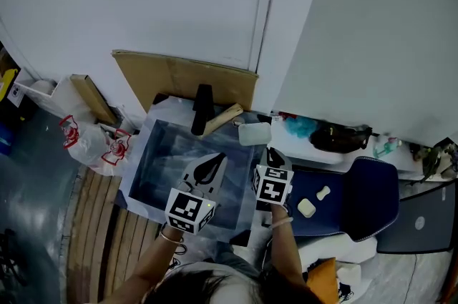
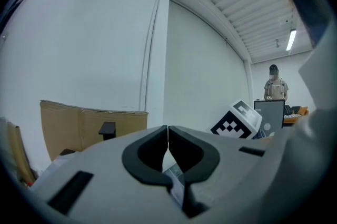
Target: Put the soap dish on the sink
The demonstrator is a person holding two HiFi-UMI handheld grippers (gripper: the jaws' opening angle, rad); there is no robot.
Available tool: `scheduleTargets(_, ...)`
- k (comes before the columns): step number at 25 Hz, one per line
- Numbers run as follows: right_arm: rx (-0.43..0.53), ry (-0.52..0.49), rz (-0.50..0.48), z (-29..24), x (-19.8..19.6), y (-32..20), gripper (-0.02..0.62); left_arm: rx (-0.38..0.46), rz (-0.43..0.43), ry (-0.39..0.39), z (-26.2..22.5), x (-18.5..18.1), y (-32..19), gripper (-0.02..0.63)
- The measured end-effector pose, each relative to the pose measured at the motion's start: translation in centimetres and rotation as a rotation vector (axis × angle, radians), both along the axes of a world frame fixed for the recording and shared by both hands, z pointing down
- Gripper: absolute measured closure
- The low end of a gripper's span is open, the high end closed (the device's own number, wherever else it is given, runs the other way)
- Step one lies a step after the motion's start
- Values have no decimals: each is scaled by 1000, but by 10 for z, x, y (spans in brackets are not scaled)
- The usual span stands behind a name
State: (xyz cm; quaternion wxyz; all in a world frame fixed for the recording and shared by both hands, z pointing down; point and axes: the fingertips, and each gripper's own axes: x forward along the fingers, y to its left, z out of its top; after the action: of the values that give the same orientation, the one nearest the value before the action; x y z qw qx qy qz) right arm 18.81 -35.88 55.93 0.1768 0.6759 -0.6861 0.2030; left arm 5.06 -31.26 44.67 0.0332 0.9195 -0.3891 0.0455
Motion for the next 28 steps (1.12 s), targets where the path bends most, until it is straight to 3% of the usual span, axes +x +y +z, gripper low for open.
scheduleTargets(28,207,42,-6,-96,-50,147,569,105,28,31,-50,-38,122,595)
